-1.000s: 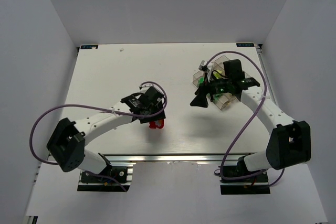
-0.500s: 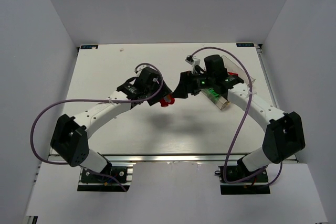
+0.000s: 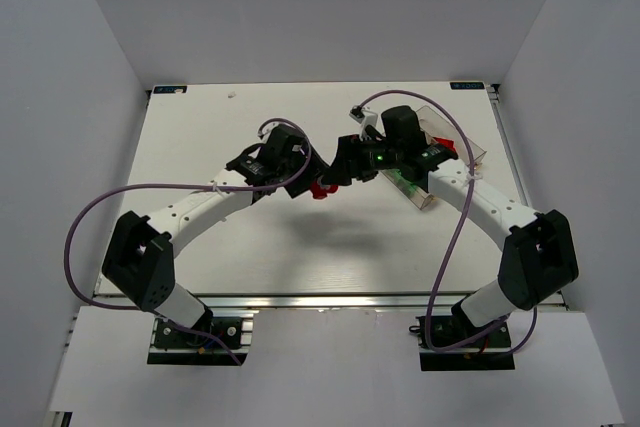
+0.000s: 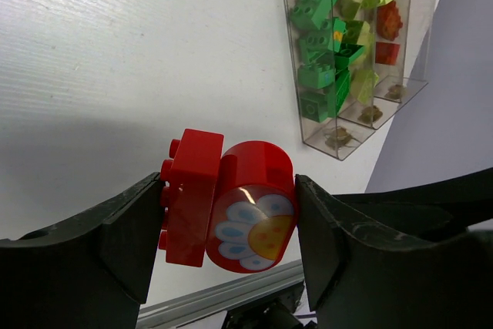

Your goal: Sort the legos into containers by color

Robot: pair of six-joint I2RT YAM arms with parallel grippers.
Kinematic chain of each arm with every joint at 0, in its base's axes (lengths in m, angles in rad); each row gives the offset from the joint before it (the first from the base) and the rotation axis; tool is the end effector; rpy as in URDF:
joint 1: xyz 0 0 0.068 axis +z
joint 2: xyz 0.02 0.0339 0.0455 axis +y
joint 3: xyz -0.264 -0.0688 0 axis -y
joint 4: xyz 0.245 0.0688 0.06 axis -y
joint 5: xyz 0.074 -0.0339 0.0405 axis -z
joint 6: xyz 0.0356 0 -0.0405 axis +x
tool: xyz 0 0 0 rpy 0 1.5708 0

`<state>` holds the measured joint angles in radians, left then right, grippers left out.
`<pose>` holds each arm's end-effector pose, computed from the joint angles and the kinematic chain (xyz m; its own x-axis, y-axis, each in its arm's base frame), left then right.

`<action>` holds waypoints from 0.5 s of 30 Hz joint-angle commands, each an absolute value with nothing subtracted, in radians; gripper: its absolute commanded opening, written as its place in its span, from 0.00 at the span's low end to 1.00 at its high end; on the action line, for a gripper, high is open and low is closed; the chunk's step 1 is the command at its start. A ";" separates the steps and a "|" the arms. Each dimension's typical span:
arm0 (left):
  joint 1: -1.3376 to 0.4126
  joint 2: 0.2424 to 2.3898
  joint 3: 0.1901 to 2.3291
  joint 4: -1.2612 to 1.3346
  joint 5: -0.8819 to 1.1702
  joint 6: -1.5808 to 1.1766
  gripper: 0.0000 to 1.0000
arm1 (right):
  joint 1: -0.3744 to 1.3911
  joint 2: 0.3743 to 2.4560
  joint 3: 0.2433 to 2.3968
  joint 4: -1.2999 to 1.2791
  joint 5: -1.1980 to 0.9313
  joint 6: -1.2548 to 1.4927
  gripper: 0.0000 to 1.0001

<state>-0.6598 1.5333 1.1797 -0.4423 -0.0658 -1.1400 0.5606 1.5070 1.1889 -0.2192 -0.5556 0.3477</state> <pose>0.2680 -0.2049 0.2705 -0.7585 -0.5591 -0.3349 -0.2727 0.7389 -0.6161 0.2815 0.1989 0.3040 -0.6922 -0.0928 -0.7157 -0.6378 0.5427 0.5465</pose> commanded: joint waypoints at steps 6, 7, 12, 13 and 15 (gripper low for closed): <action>-0.649 1.488 1.193 -0.361 -0.038 -1.180 0.41 | 0.560 1.517 1.178 -0.173 -0.523 0.365 0.80; -0.649 1.488 1.189 -0.350 -0.038 -1.183 0.41 | 0.560 1.526 1.183 -0.169 -0.523 0.370 0.80; -0.649 1.480 1.178 -0.334 -0.018 -1.196 0.40 | 0.560 1.569 1.223 -0.147 -0.512 0.377 0.73; -0.649 1.479 1.175 -0.325 -0.017 -1.201 0.40 | 0.558 1.577 1.235 -0.146 -0.506 0.377 0.72; -0.649 1.468 1.158 -0.313 -0.014 -1.213 0.40 | 0.560 1.591 1.244 -0.146 -0.502 0.376 0.68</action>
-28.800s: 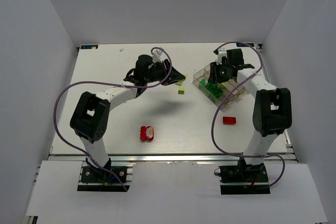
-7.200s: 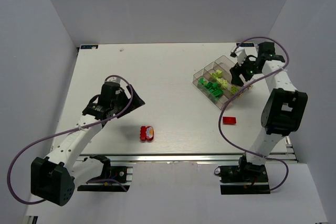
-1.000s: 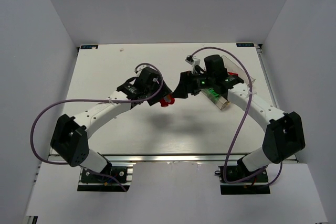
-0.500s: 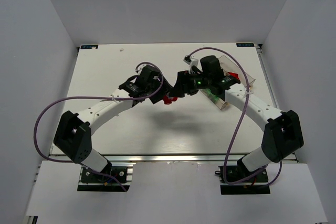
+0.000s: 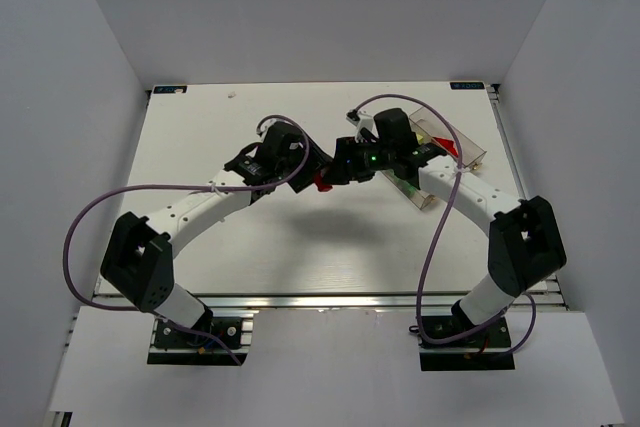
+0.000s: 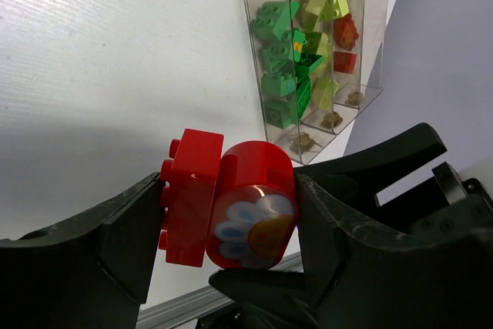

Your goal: Sort the legos into containers by color

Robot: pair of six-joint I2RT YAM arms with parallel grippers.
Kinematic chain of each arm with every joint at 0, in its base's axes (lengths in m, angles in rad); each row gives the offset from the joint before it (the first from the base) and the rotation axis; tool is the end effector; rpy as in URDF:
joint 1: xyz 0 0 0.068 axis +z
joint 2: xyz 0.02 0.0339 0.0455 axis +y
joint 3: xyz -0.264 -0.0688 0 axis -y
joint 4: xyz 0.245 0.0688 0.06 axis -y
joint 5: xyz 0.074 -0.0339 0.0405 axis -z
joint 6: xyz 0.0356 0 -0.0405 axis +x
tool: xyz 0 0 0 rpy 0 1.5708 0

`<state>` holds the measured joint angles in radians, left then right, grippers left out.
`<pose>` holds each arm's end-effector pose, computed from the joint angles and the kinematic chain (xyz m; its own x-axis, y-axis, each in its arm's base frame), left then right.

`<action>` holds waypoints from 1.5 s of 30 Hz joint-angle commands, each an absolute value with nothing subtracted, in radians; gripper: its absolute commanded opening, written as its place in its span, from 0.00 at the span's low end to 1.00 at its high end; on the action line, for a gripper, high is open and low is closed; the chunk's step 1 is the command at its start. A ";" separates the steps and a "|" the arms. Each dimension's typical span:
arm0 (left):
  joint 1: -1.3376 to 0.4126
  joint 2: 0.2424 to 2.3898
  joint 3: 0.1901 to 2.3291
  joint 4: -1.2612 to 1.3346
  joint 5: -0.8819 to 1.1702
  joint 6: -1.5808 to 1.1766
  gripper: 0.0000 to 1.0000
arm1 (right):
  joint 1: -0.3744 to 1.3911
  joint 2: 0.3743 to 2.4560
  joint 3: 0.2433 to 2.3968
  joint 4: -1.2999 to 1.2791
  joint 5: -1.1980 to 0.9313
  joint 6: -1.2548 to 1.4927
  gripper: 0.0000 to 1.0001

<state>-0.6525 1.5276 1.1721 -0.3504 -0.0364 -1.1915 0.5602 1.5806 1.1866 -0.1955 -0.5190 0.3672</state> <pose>0.2730 -0.2070 0.2771 -0.7341 -0.6074 -0.3037 -0.2623 0.6661 -0.6982 0.2948 0.2057 0.2805 -0.7306 -0.0903 -0.6768 -0.5875 0.5881 0.5558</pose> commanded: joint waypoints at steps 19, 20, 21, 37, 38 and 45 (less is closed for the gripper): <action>-0.621 1.404 1.135 -0.318 -0.067 -1.206 0.87 | 0.526 1.511 1.197 -0.064 -0.619 0.305 0.00; -0.612 1.376 1.128 -0.310 -0.071 -1.200 0.87 | 0.499 1.506 1.183 -0.055 -0.659 0.301 0.00; -0.591 1.359 1.120 -0.293 -0.071 -1.183 0.88 | 0.483 1.503 1.172 -0.022 -0.752 0.301 0.00; -0.502 1.118 0.821 0.404 0.341 -0.956 0.87 | 0.334 1.540 1.137 0.536 -1.310 0.742 0.00; -0.502 1.124 0.812 0.510 0.380 -0.960 0.86 | 0.334 1.546 1.115 0.731 -1.319 0.818 0.00; -0.499 1.152 0.782 0.774 0.561 -1.017 0.86 | 0.331 1.572 1.144 0.991 -1.333 1.063 0.00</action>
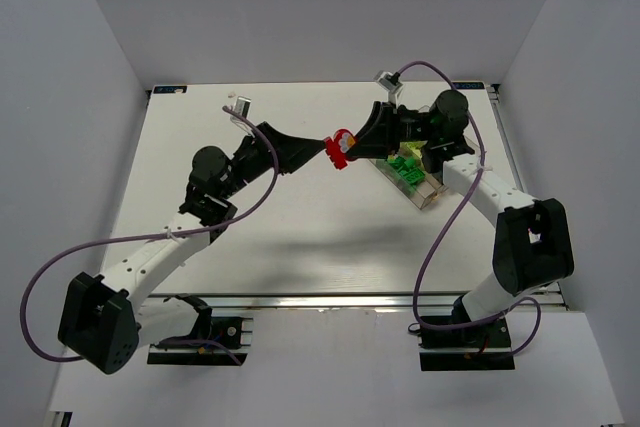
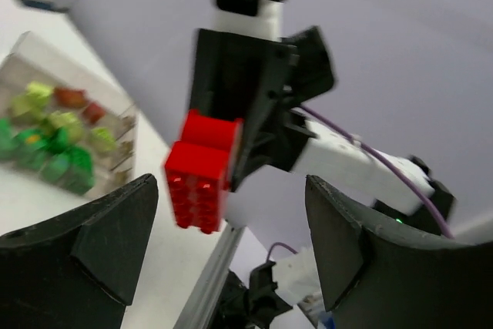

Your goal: Sort the legos into containers by color

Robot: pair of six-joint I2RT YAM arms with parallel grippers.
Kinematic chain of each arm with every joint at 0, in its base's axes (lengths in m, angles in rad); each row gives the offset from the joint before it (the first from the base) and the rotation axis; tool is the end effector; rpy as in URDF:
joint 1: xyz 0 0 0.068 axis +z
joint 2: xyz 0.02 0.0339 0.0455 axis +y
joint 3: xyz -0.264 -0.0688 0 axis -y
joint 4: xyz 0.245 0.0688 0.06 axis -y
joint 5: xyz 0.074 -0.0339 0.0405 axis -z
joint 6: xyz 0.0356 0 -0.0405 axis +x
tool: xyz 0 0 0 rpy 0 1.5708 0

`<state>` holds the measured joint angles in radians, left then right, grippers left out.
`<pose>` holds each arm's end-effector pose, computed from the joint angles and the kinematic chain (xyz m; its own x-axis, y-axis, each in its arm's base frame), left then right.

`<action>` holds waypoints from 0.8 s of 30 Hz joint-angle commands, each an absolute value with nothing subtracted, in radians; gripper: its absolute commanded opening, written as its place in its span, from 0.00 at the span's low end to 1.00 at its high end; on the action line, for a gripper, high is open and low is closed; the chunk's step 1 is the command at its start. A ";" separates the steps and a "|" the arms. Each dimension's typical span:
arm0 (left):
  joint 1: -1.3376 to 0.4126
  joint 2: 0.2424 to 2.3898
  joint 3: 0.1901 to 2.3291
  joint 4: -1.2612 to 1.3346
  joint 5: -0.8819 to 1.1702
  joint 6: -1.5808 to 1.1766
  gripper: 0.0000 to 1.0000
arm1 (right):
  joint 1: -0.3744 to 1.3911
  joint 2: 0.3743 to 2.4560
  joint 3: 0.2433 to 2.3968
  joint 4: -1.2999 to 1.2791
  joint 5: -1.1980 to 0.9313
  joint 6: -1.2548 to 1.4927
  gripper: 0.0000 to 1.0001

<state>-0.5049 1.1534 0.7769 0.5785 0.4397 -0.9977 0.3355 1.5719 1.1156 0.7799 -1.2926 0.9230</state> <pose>0.2263 -0.1424 0.3419 -0.5792 -0.5486 -0.6030 0.5828 0.2385 -0.7768 0.3155 0.1463 0.3500 -0.5773 0.0306 -0.8159 -0.8134 -0.1081 0.5715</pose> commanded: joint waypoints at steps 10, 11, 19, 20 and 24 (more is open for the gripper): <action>-0.499 1.238 0.770 0.922 0.620 -1.118 0.77 | 0.333 1.548 1.126 1.074 -1.312 1.141 0.00; -0.499 1.238 0.769 0.905 0.618 -1.114 0.77 | 0.331 1.545 1.127 1.077 -1.310 1.144 0.00; -0.499 1.223 0.772 0.812 0.588 -1.051 0.78 | 0.331 1.525 1.124 1.092 -1.305 1.157 0.00; -0.499 1.221 0.775 0.784 0.583 -1.037 0.78 | 0.331 1.523 1.121 1.095 -1.302 1.157 0.00; -0.499 1.201 0.785 0.709 0.551 -0.991 0.78 | 0.322 1.508 1.120 1.008 -1.272 1.099 0.00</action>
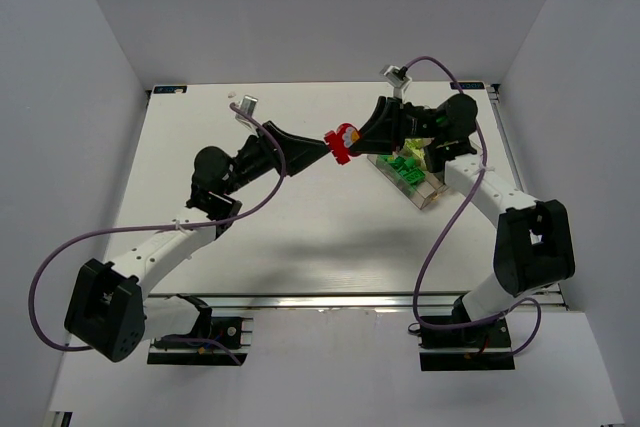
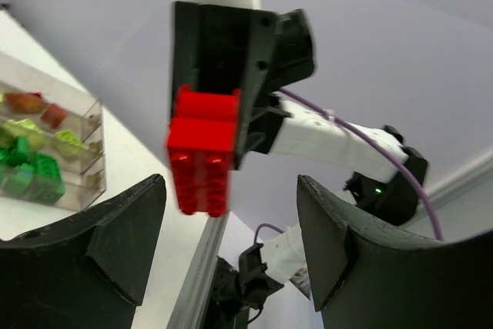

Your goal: Sort the legos into containers by color

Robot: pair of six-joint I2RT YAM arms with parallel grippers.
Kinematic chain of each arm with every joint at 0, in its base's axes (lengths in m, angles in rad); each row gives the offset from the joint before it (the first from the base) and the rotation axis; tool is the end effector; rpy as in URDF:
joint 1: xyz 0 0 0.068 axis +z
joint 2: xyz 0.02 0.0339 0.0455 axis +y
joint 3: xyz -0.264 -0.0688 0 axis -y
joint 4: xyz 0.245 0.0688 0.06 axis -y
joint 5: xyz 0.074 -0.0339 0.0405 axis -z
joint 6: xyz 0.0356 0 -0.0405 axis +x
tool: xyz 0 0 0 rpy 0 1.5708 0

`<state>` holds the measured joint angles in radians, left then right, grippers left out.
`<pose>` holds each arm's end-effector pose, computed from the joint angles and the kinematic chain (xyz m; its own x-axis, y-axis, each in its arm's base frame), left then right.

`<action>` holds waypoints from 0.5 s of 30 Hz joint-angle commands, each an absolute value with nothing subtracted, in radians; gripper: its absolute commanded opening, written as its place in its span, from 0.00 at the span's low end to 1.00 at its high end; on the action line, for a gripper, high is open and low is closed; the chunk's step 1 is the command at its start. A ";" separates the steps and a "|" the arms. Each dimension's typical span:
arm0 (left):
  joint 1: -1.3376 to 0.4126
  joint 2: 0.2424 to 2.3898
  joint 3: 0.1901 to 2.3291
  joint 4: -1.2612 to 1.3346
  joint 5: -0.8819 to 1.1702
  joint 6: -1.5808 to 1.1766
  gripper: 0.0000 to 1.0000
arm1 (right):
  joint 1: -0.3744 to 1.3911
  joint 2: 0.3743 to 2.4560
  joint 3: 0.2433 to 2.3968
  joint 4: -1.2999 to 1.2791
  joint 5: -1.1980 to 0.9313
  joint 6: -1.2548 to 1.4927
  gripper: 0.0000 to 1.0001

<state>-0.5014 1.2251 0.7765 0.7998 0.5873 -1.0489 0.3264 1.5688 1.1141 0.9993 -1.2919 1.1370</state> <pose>0.2313 -0.1493 0.3453 -0.5920 -0.4984 -0.6333 0.6884 0.0959 -0.7189 0.3088 0.1407 0.3672 -0.5806 0.0672 -0.8114 -0.8097 -0.1519 0.5668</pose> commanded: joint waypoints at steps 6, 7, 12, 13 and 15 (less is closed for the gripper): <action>-0.499 1.164 0.782 0.624 0.514 -0.950 0.81 | 0.310 1.491 1.146 0.849 -1.229 0.954 0.00; -0.499 1.163 0.779 0.618 0.512 -0.948 0.82 | 0.311 1.494 1.143 0.871 -1.233 0.972 0.00; -0.500 1.181 0.772 0.679 0.528 -0.976 0.85 | 0.314 1.502 1.128 0.904 -1.244 1.009 0.00; -0.499 1.186 0.769 0.714 0.534 -0.994 0.85 | 0.321 1.502 1.124 0.904 -1.243 1.011 0.00; -0.499 1.204 0.772 0.738 0.549 -1.006 0.85 | 0.325 1.502 1.120 0.904 -1.241 1.012 0.00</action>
<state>-0.5003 1.2003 0.7757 0.6777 0.5331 -0.9886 0.3164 1.5173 1.1156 0.8665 -1.2522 1.0122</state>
